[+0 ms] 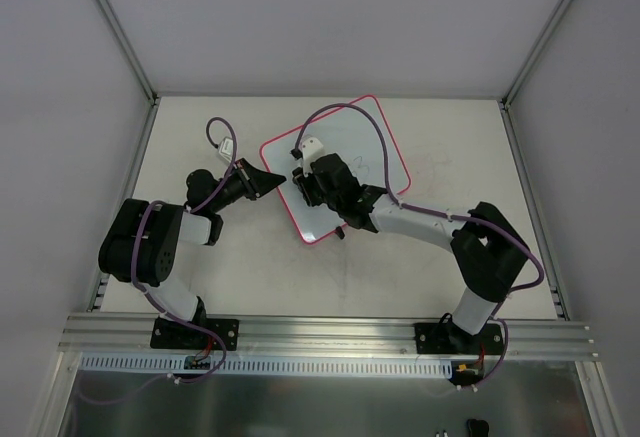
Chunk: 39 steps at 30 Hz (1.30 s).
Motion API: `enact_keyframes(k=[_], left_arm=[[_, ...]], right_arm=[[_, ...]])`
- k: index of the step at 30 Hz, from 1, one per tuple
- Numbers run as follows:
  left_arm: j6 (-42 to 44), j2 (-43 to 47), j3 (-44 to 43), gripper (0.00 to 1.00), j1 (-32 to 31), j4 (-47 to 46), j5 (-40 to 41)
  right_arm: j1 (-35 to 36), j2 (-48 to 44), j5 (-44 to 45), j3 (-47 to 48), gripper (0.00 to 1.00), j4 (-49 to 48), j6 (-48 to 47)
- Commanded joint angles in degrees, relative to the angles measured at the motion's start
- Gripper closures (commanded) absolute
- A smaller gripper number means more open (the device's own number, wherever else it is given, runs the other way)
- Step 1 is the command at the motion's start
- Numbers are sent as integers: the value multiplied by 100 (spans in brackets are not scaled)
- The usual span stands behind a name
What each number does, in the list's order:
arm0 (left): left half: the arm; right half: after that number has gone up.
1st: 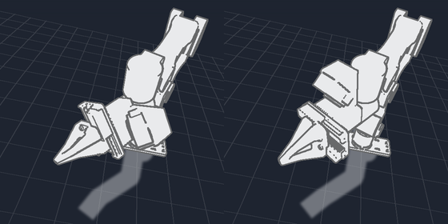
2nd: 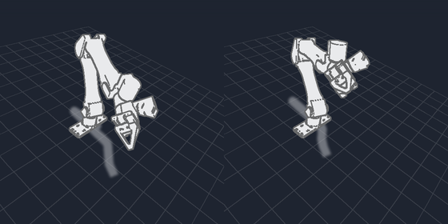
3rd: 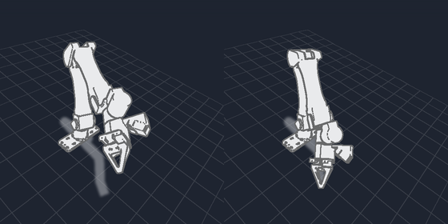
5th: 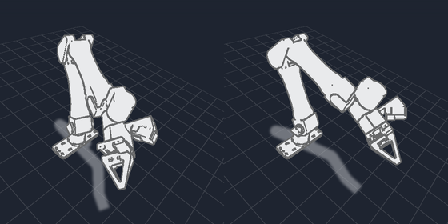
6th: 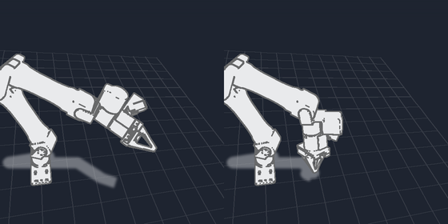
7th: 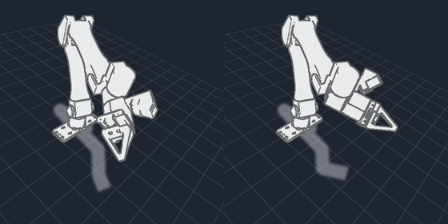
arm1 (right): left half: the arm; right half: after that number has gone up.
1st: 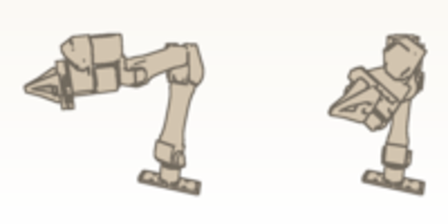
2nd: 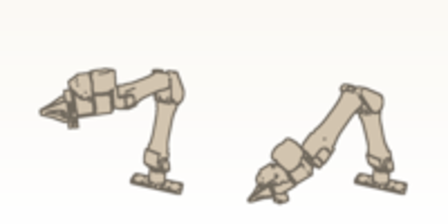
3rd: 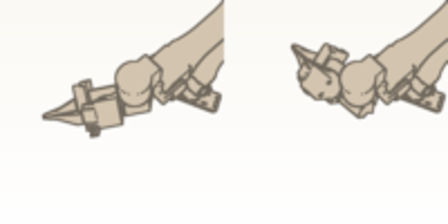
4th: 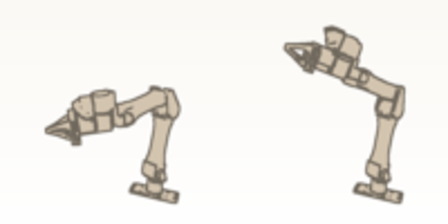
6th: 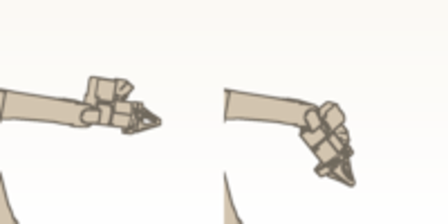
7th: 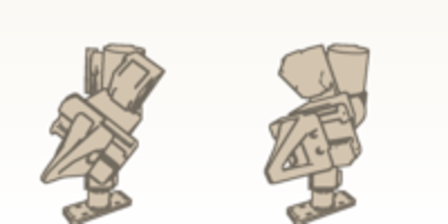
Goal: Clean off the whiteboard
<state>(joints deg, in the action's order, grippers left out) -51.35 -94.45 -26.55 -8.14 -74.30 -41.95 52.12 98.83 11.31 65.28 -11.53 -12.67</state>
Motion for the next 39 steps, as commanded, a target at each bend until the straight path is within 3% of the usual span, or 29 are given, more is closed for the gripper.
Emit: enact_keyframes(k=[1,16,28,39], left_arm=[[231,41,-44,100,-3,-1842,-58],[310,-38,-53,100,-3,-1833,-146],[363,-73,-26,100,5,-1842,-129],[389,-47,9,100,6,-1842,-129]], right_arm=[[-52,137,196,240,100,-306,-70],[-1115,67,-436,3,100,-315,317],[-2380,-30,-463,-437,100,-482,431],[-3058,58,-656,-612,100,-491,800]])
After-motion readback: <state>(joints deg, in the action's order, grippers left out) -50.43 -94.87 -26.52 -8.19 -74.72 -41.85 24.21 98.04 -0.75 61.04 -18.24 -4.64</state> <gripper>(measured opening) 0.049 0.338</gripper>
